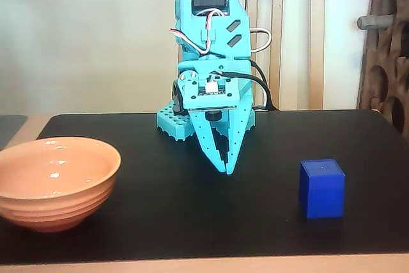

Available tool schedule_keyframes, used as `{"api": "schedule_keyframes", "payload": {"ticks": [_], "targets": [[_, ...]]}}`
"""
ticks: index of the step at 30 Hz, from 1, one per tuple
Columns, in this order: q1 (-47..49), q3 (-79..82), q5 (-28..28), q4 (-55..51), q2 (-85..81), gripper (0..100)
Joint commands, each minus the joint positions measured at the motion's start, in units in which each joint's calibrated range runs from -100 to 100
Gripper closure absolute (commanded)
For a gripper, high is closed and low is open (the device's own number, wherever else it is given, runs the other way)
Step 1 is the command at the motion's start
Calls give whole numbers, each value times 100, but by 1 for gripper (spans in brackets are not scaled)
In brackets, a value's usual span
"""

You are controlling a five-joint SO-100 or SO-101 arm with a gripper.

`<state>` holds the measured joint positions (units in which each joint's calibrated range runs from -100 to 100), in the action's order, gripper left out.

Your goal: Place the blue cube in the orange bowl.

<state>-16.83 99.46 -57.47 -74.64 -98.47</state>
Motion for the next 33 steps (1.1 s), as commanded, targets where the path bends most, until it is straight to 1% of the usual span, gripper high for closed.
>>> {"api": "schedule_keyframes", "payload": {"ticks": [1,27,33], "targets": [[-42,54,31,-36,-85,100],[-122,54,20,-36,-85,100],[-363,54,25,-36,-85,100]]}}
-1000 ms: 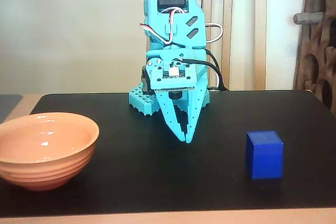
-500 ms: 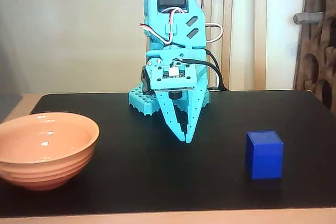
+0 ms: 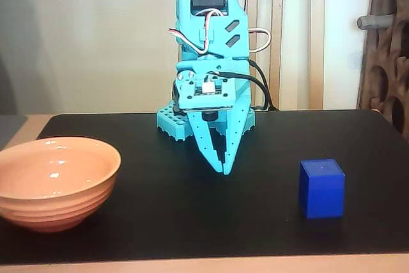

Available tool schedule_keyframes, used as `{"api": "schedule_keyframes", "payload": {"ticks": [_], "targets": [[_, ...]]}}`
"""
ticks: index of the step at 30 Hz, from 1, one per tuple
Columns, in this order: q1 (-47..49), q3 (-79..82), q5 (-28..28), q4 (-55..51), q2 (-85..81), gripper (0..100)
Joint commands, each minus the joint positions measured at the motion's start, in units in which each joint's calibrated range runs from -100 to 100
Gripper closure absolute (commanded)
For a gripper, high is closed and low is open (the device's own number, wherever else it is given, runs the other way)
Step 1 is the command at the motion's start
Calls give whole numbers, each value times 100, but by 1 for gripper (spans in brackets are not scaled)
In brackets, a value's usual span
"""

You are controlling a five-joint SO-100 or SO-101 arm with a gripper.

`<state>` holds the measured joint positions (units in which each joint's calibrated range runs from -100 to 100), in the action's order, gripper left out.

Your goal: Place the blue cube in the orange bowl.

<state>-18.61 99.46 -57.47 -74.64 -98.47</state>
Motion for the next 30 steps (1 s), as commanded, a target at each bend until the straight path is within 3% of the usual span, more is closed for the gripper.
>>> {"api": "schedule_keyframes", "payload": {"ticks": [1,6,9,17,21,30], "targets": [[-175,54,10,-36,-85,100],[-105,54,-6,-36,-93,98],[-95,54,20,-36,-93,88],[-95,54,31,-36,-93,78],[-95,54,36,-36,-93,67],[-95,54,36,-28,-93,64]]}}
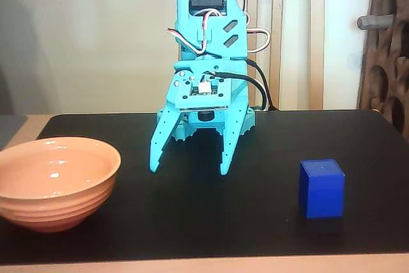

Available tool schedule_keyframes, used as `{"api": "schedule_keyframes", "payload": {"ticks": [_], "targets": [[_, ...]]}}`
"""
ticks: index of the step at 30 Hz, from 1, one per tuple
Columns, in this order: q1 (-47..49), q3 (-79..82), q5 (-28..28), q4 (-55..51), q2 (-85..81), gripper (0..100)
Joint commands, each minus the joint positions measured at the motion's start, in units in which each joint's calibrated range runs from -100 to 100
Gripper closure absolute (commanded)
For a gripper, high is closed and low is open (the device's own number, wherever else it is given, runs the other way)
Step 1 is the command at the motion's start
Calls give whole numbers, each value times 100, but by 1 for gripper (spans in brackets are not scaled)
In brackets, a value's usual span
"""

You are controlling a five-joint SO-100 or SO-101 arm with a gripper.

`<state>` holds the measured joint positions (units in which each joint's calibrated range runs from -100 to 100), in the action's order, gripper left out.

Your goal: Place the blue cube in the orange bowl.

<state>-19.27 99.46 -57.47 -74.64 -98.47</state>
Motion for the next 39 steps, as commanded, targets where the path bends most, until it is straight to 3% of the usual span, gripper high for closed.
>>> {"api": "schedule_keyframes", "payload": {"ticks": [1,13,22,39], "targets": [[-29,54,36,-28,-93,64],[-109,54,25,-36,-93,65],[-109,-209,-32,565,17,65],[-49,-2768,20,765,2259,65]]}}
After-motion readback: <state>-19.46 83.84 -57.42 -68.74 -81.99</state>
